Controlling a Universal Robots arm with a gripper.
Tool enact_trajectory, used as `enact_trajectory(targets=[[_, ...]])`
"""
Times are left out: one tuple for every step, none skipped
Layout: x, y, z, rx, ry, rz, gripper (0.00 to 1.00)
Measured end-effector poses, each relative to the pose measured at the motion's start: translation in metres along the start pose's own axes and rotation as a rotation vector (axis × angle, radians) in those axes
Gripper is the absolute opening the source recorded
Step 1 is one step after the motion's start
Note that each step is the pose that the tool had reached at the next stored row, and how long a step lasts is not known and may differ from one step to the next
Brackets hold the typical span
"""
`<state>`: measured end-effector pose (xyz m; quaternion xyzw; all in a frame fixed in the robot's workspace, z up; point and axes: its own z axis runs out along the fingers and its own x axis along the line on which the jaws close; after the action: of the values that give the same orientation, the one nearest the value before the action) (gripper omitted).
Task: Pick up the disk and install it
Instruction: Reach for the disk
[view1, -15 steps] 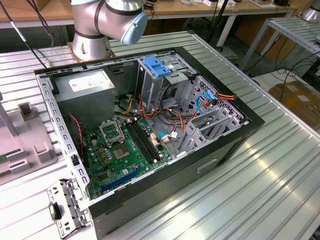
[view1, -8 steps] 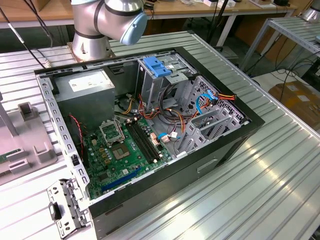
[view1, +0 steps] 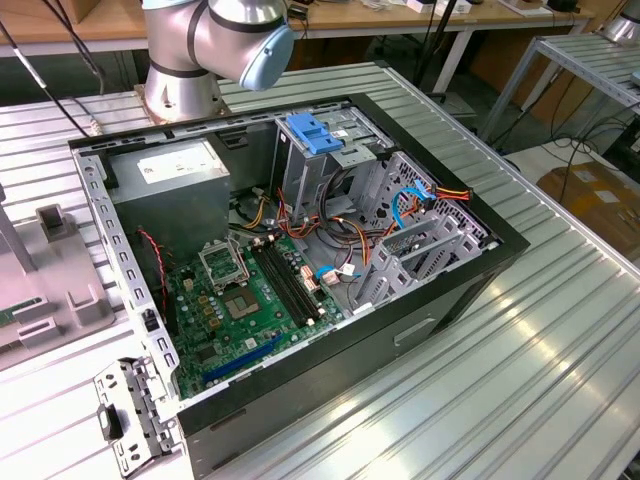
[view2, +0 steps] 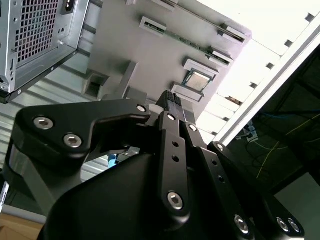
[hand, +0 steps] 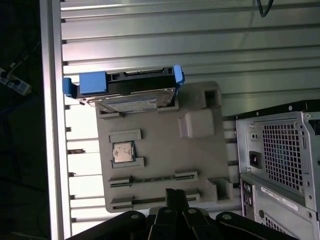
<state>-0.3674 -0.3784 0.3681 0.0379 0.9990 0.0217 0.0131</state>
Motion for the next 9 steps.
enact_trajectory(targets=[[0.0003,0.0002,0.0002,0.0,0.0,0.0,0.11],[0.0008,0.0004,0.0005,0.0,0.0001,0.0,0.11],[0.0015,0.0008,0.0009,0.0001,0.0001,0.0,0.11],[0.002,0.0013,0.0014,0.0,-0.0001,0.0,0.11],[0.0024,0.0016,0.0017,0.0,0.0,0.0,0.11],[0.0029,0.0022,0.0022,0.0,0.0,0.0,0.11],[0.0038,0.0037,0.0028,0.0,-0.0001,0.0,0.11],[0.0045,0.0055,0.0032,0.0,-0.0001,0.0,0.11],[0.0048,0.0067,0.0034,0.0,-0.0001,0.0,0.11]])
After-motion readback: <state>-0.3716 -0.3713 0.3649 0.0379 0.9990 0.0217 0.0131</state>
